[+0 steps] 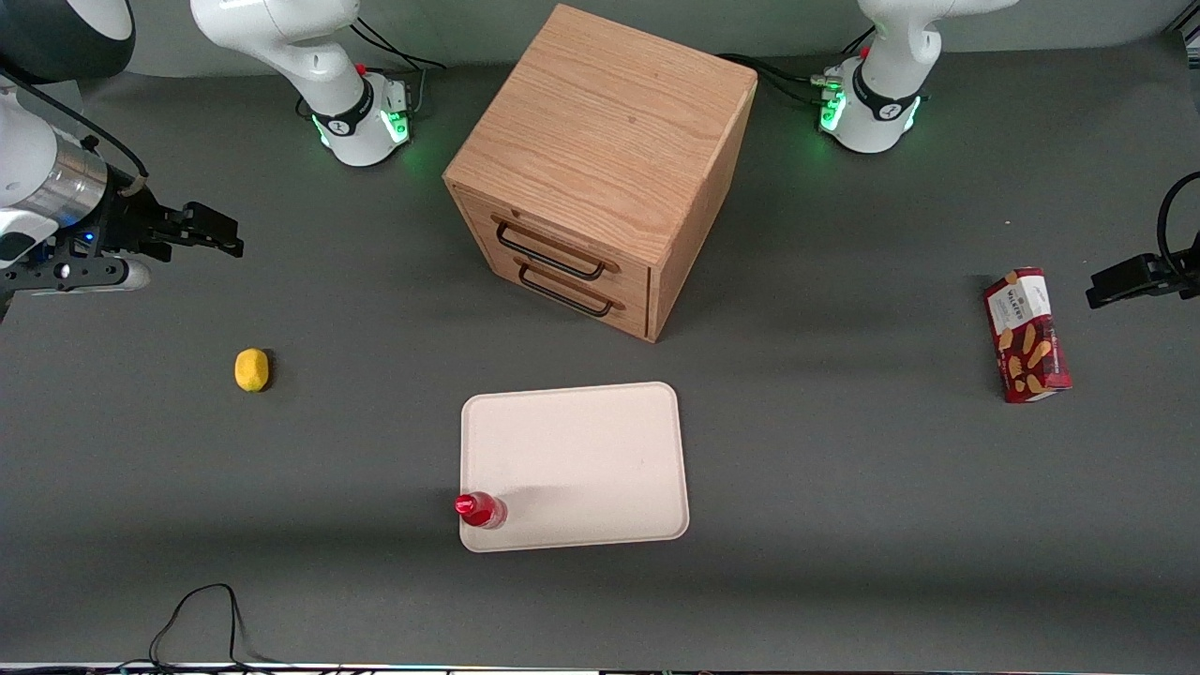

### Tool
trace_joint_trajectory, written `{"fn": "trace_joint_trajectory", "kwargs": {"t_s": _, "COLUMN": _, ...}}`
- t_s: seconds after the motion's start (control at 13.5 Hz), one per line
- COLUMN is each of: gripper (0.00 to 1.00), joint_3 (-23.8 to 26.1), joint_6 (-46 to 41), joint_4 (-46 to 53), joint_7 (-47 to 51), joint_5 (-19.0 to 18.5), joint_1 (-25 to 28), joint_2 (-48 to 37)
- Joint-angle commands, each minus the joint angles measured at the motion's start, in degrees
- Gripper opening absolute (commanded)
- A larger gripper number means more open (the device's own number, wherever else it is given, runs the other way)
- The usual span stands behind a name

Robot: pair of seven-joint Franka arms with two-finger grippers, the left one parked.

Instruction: Place coke bottle on tray

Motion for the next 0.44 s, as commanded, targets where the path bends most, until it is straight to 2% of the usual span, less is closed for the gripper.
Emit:
{"fn": "trace_joint_trajectory", "kwargs": {"t_s": 0.0, "gripper": 1.00, "joint_3": -2.05, "joint_6": -1.44, "joint_4": 2.32, "joint_7": -0.35, "joint_5": -1.11, "joint_1": 2.73, "joint_2": 1.08}}
{"fn": "trace_joint_trajectory", "kwargs": {"t_s": 0.37, "gripper": 1.00, "joint_3": -2.59, "joint_6": -2.76, "joint_4": 3.64, "joint_7": -0.35, "joint_5": -1.12, "joint_1": 2.47, "joint_2": 1.69}}
